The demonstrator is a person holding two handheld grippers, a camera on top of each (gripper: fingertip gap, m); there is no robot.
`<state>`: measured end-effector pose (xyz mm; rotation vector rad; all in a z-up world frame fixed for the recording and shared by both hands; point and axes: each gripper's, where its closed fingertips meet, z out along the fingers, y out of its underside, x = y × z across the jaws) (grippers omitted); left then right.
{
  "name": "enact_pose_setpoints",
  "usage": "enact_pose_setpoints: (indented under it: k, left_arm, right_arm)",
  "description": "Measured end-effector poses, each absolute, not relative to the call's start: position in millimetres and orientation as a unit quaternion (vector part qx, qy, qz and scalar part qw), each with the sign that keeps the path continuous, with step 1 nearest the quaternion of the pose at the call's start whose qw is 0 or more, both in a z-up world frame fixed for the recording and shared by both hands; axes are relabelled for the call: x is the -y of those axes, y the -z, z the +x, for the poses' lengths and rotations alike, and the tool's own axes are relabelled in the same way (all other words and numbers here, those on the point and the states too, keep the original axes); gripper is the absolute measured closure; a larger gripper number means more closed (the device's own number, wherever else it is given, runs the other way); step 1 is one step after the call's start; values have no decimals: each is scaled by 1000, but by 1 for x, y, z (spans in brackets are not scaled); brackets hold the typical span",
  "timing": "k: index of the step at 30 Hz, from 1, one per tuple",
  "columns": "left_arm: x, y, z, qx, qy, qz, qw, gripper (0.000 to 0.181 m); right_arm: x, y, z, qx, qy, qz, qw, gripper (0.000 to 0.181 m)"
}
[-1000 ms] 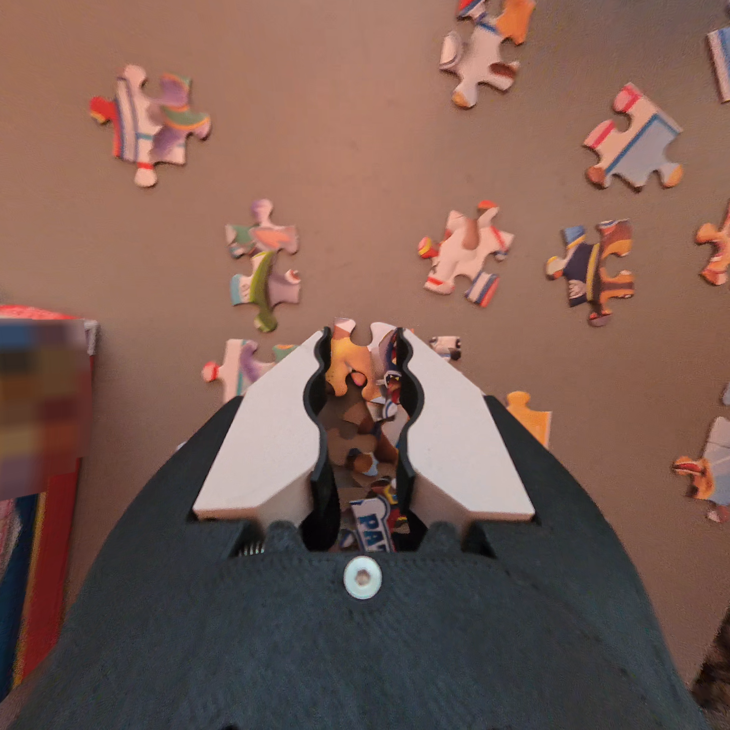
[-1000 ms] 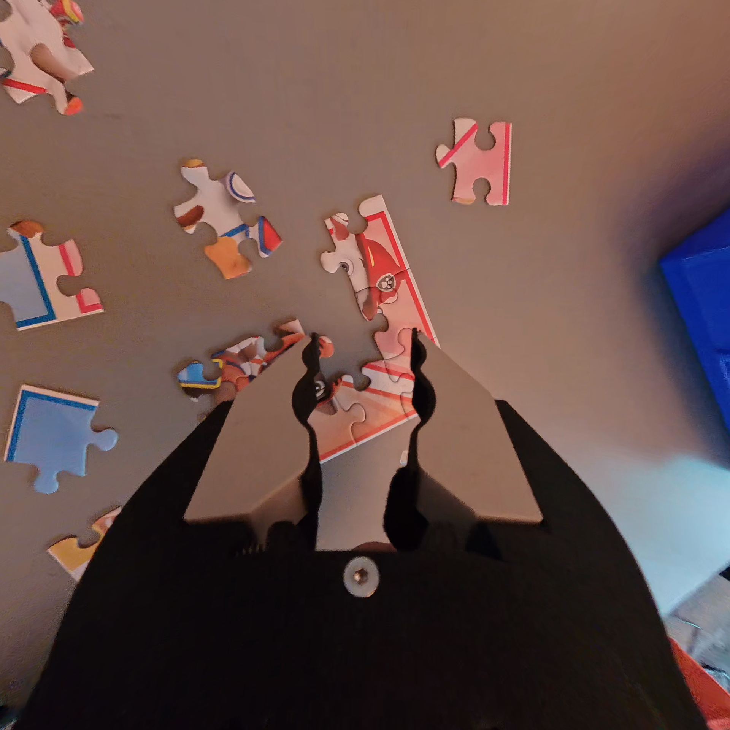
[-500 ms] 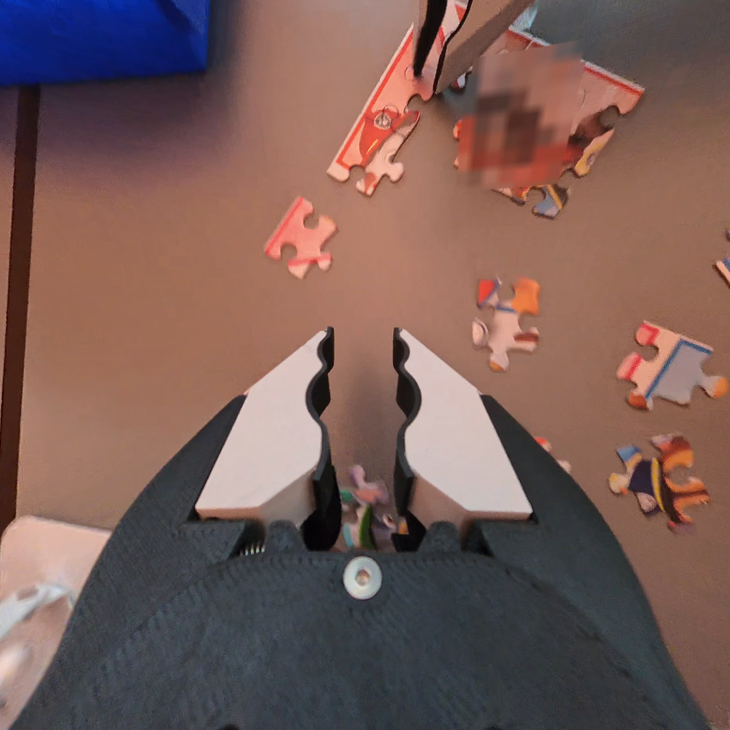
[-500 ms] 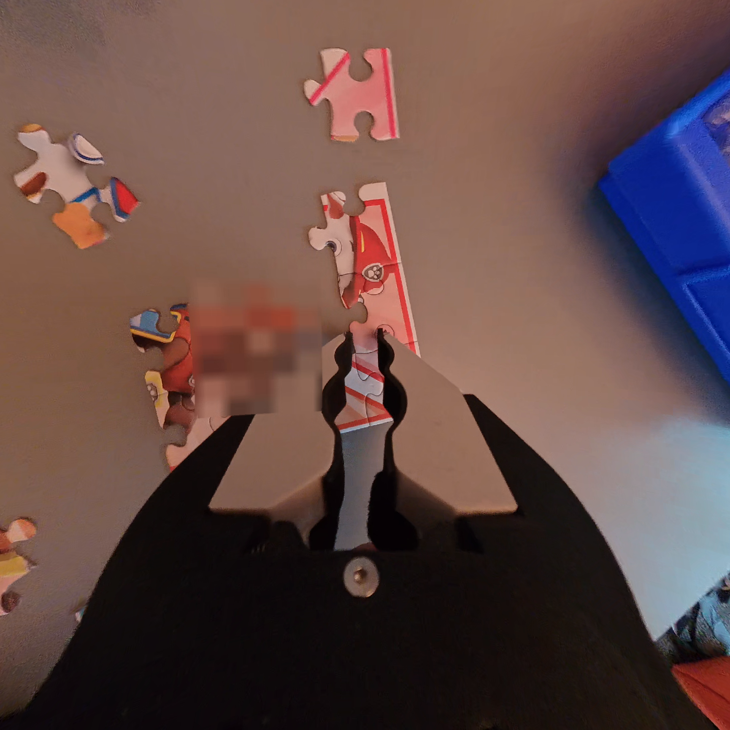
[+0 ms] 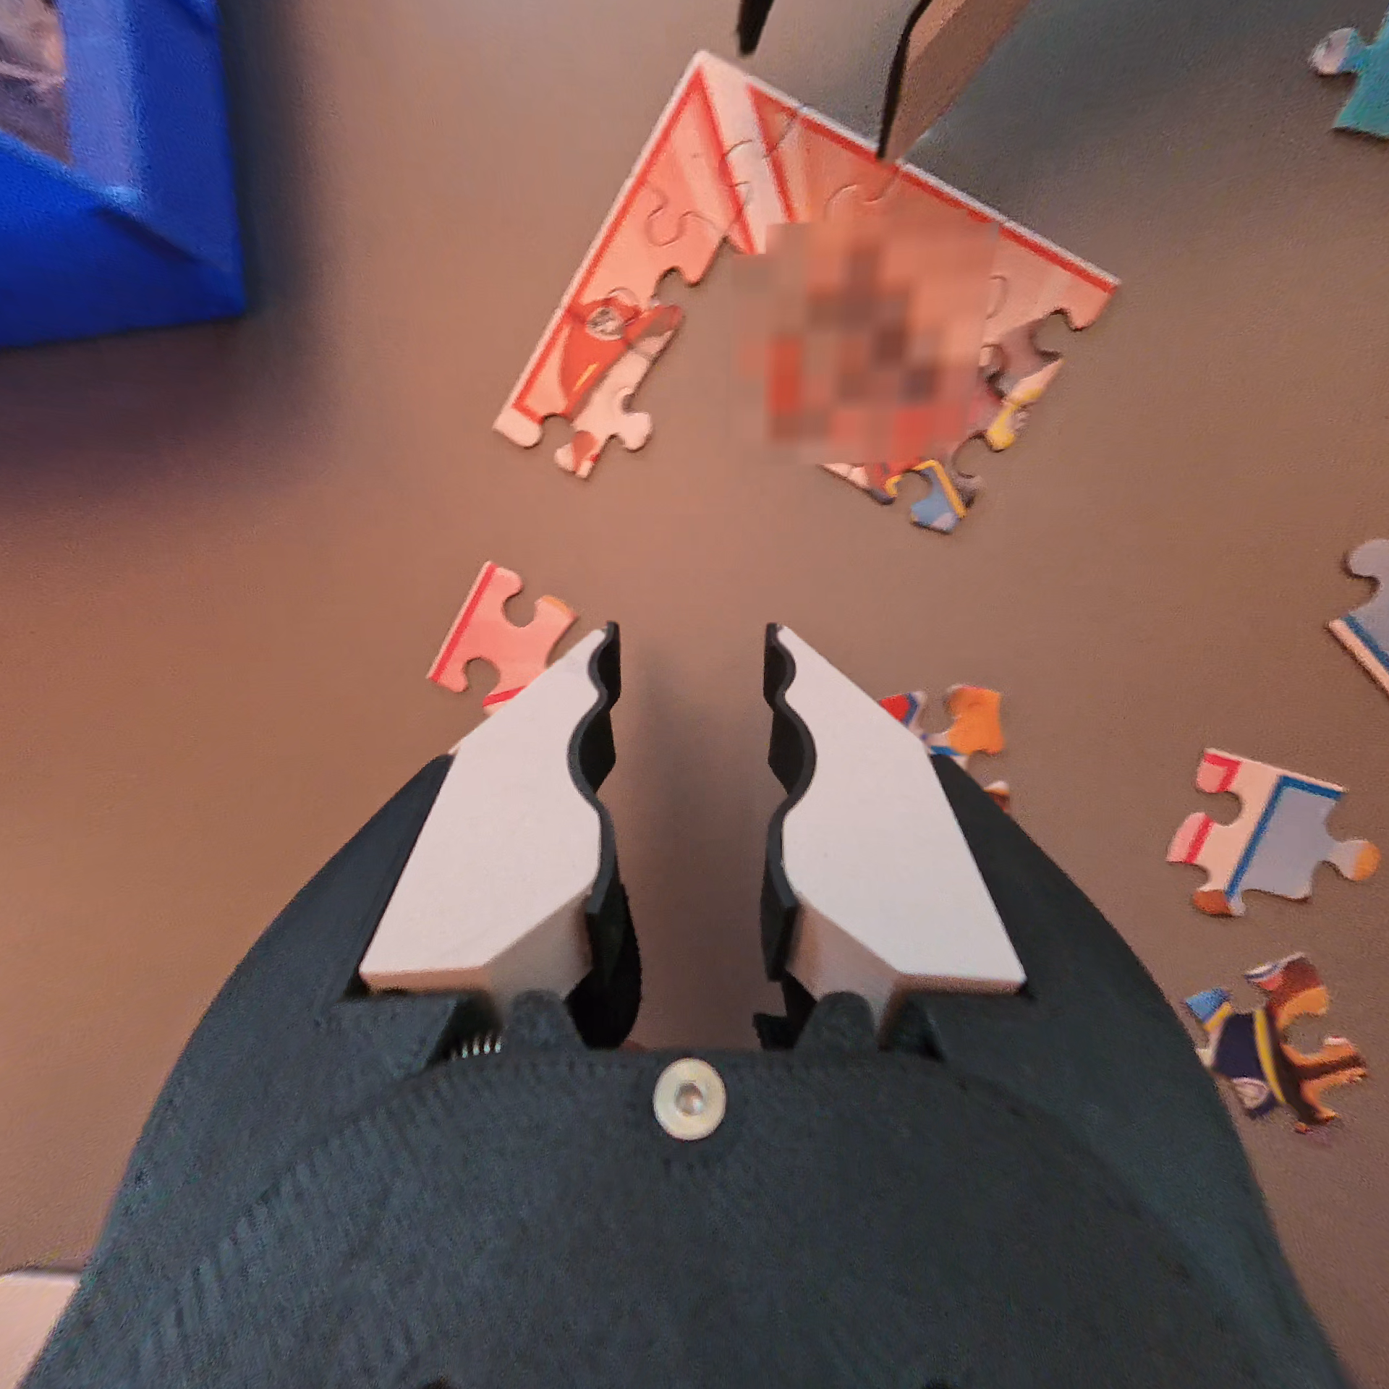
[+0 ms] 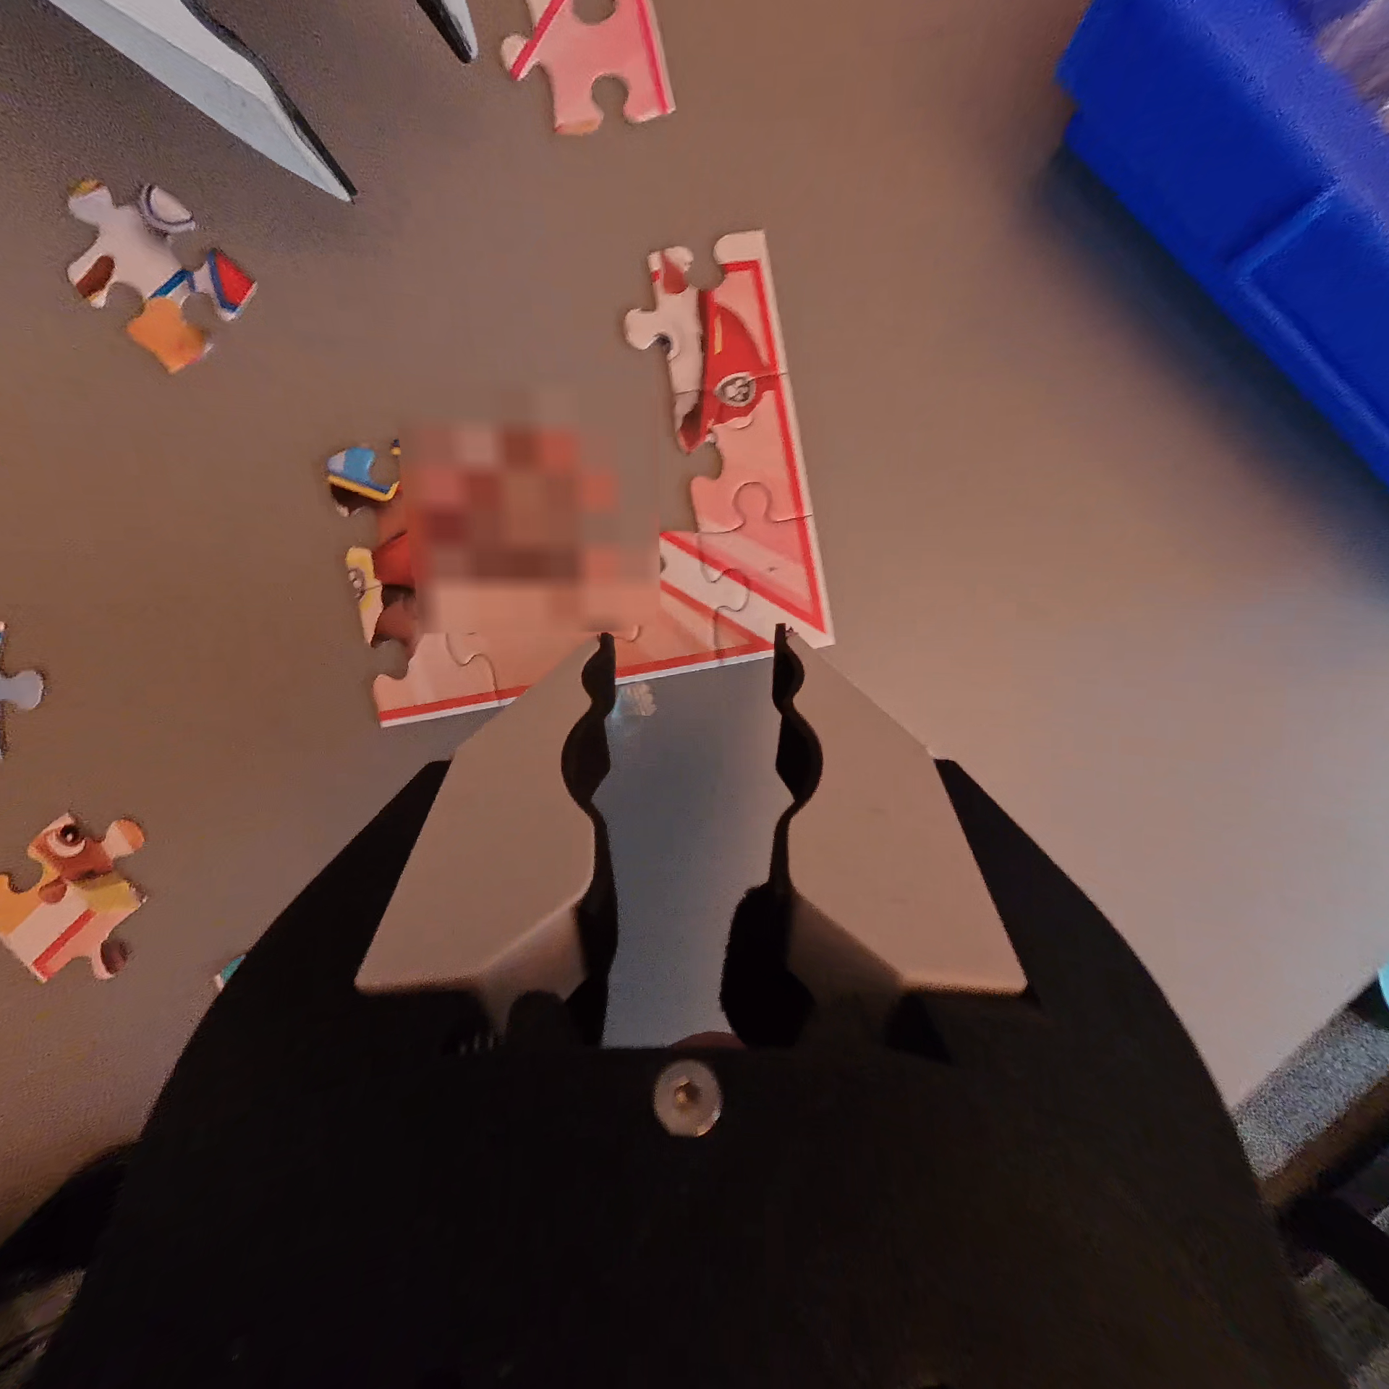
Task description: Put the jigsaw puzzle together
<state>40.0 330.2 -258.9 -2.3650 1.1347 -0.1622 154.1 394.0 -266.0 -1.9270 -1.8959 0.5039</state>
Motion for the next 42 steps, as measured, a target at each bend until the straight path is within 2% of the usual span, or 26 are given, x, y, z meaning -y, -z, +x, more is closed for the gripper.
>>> enact_pose_setpoints:
  k: [14,21,27,33,38,42]
  left_arm:
    - [-327,279,120,-455,115,-850,241,150]
    - [-336,277,139,-452,116,-846,258,145]
    - [-301,247,91,-433,106,-857,259,137]
    - [-273,244,-21,-358,22,-903,234,136]
    - [-265,246,-86,-282,-15,-930,237,145]
    - [-267,261,-98,-256,-43,-939,225,143]
  right_arm:
    - [-413,276,149,696,-132,-682,180,151]
    - [-422,275,146,698,-137,-676,194,156]
    - [-422,252,133,686,-180,-659,250,155]
    - [-432,237,122,663,-196,-652,312,154]
    - [-430,240,116,666,-199,-645,316,155]
    - [-428,245,113,672,-196,-642,314,155]
